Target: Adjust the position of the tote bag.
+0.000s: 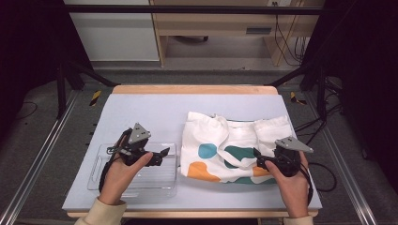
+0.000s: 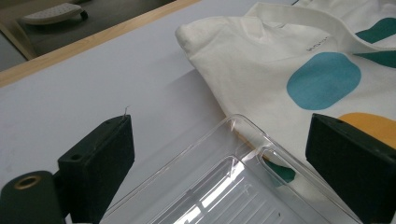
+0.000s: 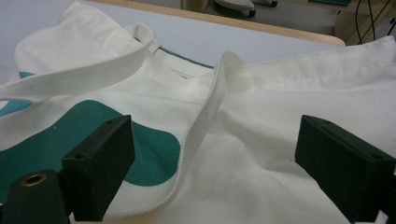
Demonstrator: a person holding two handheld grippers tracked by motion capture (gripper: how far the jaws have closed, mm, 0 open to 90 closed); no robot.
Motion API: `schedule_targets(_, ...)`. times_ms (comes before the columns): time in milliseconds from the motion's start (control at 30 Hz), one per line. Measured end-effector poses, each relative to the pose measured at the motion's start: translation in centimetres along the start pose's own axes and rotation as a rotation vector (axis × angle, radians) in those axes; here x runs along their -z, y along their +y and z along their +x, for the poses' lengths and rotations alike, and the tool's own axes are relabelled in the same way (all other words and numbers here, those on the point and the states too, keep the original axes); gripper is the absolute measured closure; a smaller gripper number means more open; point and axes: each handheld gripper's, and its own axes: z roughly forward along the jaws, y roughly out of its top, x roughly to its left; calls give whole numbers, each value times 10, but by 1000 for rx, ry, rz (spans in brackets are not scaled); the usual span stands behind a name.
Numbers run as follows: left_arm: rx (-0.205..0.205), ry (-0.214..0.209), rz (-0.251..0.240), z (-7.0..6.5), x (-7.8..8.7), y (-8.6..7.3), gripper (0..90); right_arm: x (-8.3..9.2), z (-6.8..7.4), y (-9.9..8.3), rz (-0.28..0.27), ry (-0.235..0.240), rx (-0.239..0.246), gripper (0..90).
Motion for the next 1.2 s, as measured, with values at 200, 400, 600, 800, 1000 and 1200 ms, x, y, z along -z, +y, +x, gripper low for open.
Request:
schedule_targets(200, -5, 19, -15, 3, 8, 4, 80, -2, -2, 1, 28, 6, 25, 198)
schedule_targets(400, -18, 19, -13, 5, 12, 7, 79, -3, -16, 14, 39, 33, 50, 276)
schedule_targets(600, -49, 4, -31, 4, 15, 14, 75, -8, -46, 37, 72, -2, 76, 340)
schedule_targets(800, -42, -14, -31, 6, 15, 12, 74, -15, -87, 52, 99, -51, 76, 308)
schedule_targets(1000, -38, -19, -17, 9, 11, 10, 74, -41, -123, 60, 149, -31, -39, 221)
schedule_targets(1200, -39, -11, -12, 9, 13, 9, 74, -76, -131, 60, 233, 29, -134, 218)
